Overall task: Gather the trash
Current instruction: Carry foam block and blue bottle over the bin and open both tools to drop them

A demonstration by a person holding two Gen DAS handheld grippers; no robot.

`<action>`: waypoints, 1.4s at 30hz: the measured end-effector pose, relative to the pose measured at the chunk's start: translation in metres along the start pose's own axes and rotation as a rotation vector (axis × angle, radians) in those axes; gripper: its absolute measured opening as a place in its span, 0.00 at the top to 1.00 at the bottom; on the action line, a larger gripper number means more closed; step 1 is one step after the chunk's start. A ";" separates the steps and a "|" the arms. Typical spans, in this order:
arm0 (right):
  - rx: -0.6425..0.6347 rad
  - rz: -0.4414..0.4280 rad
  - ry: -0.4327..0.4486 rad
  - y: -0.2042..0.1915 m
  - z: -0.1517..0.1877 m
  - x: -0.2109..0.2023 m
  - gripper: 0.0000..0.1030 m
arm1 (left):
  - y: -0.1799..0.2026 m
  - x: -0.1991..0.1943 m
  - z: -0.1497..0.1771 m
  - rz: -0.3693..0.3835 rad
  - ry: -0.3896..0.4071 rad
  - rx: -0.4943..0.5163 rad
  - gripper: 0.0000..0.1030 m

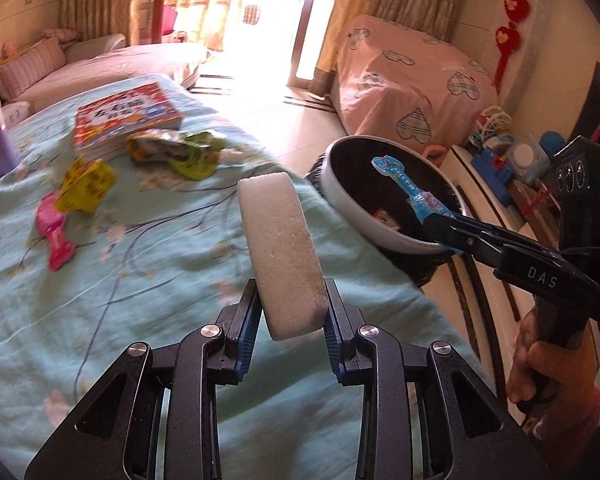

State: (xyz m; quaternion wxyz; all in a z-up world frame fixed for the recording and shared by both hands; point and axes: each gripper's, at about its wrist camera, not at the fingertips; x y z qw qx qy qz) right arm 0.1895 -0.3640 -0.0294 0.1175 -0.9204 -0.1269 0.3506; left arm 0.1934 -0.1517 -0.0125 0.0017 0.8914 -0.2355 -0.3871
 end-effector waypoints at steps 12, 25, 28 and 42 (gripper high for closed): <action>0.068 0.078 0.042 0.051 -0.011 -0.018 0.57 | 0.059 0.030 -0.038 0.068 -0.016 0.095 0.72; 0.090 0.106 0.043 0.079 -0.026 -0.012 0.57 | 0.081 0.066 -0.059 0.092 -0.061 0.123 0.72; 0.089 0.110 0.042 0.083 -0.030 -0.010 0.57 | 0.084 0.074 -0.063 0.092 -0.072 0.126 0.72; 0.158 0.102 0.006 0.110 -0.034 0.008 0.52 | 0.082 0.086 -0.066 0.082 -0.081 0.106 0.42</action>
Point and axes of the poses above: each gripper's, at about its wrist camera, not at the fingertips, and x roughly the way its jaws point, y to its right, z to its underside, and after that the axes turned 3 degrees about y, right-handed
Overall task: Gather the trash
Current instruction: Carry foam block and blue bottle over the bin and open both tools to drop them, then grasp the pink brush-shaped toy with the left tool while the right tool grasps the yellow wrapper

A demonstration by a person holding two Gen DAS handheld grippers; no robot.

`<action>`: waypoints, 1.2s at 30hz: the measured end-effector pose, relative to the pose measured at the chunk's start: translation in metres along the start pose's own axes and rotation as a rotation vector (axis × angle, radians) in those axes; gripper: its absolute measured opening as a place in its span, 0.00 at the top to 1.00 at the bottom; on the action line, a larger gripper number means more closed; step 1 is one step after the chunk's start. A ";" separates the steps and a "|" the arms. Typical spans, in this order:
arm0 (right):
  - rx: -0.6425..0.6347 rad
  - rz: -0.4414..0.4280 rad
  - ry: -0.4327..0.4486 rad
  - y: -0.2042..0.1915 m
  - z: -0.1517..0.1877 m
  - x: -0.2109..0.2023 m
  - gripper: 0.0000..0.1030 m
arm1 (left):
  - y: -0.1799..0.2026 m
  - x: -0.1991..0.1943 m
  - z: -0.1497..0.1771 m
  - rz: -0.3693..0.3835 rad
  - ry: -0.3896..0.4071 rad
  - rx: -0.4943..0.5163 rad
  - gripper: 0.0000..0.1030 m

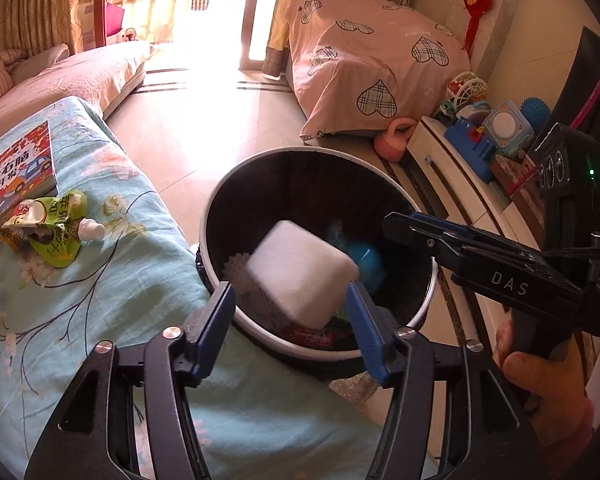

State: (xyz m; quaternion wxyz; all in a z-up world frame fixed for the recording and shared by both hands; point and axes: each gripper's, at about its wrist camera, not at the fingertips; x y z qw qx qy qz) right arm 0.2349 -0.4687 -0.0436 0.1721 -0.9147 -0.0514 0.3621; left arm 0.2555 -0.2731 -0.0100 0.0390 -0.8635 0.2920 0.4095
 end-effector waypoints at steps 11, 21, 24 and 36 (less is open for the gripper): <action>0.000 -0.069 0.054 -0.031 0.013 -0.021 0.17 | -0.043 -0.036 0.043 -0.054 0.031 -0.101 0.41; -0.084 -0.160 -0.006 -0.101 0.041 -0.008 0.12 | -0.120 -0.084 0.094 -0.180 0.058 -0.260 0.41; -0.099 -0.187 -0.043 -0.121 0.050 0.003 0.12 | -0.142 -0.096 0.107 -0.218 0.063 -0.301 0.41; -0.175 -0.247 -0.148 -0.192 0.070 0.051 0.12 | -0.215 -0.126 0.143 -0.295 0.070 -0.446 0.41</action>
Point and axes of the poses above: each gripper's, at about its wrist camera, not at the fingertips, and x roughly the way its jaws point, y to its right, z to its underside, and after that the axes turned 3 degrees about y, right-handed
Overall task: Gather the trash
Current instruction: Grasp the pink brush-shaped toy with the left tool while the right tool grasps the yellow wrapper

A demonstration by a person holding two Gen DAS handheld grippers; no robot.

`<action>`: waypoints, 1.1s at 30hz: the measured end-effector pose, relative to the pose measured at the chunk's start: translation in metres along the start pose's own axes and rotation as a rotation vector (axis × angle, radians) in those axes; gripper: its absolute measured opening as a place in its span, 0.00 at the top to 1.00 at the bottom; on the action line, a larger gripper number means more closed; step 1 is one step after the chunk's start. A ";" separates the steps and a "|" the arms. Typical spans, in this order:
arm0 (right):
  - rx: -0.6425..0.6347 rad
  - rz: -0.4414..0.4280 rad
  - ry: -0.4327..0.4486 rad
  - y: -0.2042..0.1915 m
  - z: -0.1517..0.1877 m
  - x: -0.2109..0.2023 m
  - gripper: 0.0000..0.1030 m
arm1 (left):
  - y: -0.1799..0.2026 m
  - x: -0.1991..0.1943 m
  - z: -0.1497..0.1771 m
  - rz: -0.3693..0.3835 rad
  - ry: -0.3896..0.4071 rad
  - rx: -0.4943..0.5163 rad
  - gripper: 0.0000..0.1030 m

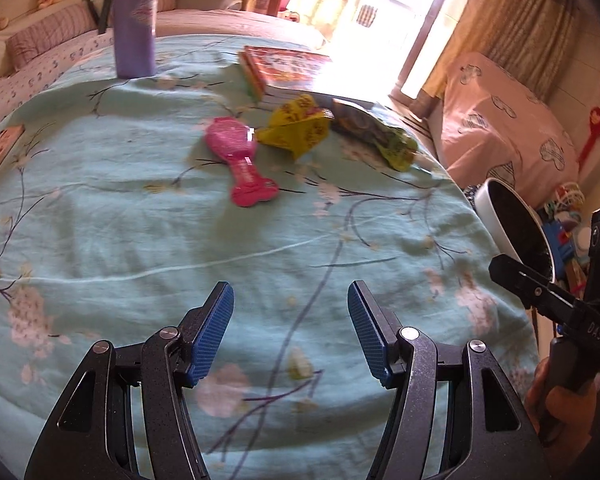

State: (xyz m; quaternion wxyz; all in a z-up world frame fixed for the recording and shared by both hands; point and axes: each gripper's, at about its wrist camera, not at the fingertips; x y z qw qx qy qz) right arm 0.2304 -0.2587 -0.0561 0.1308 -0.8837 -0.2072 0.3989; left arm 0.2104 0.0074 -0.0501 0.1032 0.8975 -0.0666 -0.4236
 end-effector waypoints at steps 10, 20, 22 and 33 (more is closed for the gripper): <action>0.004 -0.018 -0.048 -0.015 -0.005 0.036 0.12 | -0.021 0.027 -0.031 -0.051 -0.003 -0.025 0.41; 0.053 -0.009 -0.024 -0.008 -0.029 0.052 0.12 | -0.016 0.078 -0.070 -0.117 -0.025 0.042 0.42; 0.060 -0.015 -0.020 -0.009 -0.033 0.055 0.12 | -0.015 0.079 -0.069 -0.124 -0.012 0.062 0.44; 0.027 -0.084 -0.034 -0.043 -0.051 0.094 0.14 | -0.046 0.035 -0.033 -0.029 -0.013 0.044 0.66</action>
Point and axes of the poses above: each gripper's, at about its wrist camera, not at the fingertips, and x roughly the way its jaws point, y to its right, z to its underside, and after that the axes turned 3 degrees about y, right-handed
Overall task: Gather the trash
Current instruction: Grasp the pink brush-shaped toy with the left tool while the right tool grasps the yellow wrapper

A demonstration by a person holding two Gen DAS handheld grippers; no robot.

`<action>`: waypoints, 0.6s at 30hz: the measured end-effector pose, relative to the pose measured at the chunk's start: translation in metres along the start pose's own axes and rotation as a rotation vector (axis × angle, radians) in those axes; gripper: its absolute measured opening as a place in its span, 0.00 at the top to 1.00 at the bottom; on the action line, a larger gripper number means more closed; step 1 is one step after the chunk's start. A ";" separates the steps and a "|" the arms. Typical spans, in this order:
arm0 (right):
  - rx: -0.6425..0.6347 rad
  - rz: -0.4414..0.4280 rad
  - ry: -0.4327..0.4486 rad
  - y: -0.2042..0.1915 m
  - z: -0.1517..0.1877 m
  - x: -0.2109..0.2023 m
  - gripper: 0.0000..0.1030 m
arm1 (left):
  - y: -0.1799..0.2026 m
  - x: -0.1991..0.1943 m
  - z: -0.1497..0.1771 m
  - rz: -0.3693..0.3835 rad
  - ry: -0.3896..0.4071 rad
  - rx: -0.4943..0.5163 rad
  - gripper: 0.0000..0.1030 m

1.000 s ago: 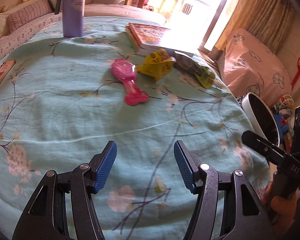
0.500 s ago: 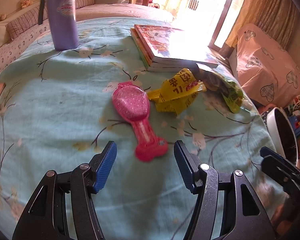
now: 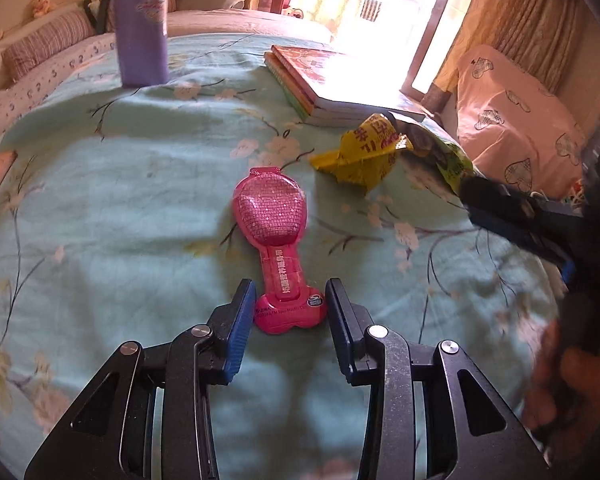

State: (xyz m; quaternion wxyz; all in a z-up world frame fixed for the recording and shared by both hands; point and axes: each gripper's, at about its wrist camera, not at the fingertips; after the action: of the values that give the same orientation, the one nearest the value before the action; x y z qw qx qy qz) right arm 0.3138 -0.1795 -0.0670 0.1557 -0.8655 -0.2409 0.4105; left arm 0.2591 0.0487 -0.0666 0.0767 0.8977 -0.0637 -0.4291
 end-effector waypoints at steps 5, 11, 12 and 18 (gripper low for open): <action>-0.015 -0.019 0.001 -0.017 -0.016 0.028 0.14 | -0.013 -0.015 0.017 0.013 0.003 -0.034 0.66; -0.005 -0.003 -0.030 -0.021 -0.027 0.063 0.23 | -0.010 -0.016 0.021 -0.003 0.015 -0.022 0.66; -0.006 0.003 -0.035 -0.020 -0.027 0.065 0.33 | -0.009 -0.016 0.021 -0.001 0.016 -0.022 0.66; -0.026 0.006 -0.024 -0.018 -0.016 0.046 0.73 | -0.003 -0.020 0.022 0.037 0.020 -0.027 0.66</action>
State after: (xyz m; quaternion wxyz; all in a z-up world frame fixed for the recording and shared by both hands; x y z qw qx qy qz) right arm 0.3458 -0.1408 -0.0781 0.1403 -0.8632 -0.2454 0.4184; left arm 0.2301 0.0538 -0.0658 0.0973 0.8996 -0.0736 -0.4194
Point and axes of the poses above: each gripper's, at about its wrist camera, not at the fingertips, and x roughly the way its jaws point, y to its right, z to its underside, and after that the axes turned 3 degrees about y, right-handed
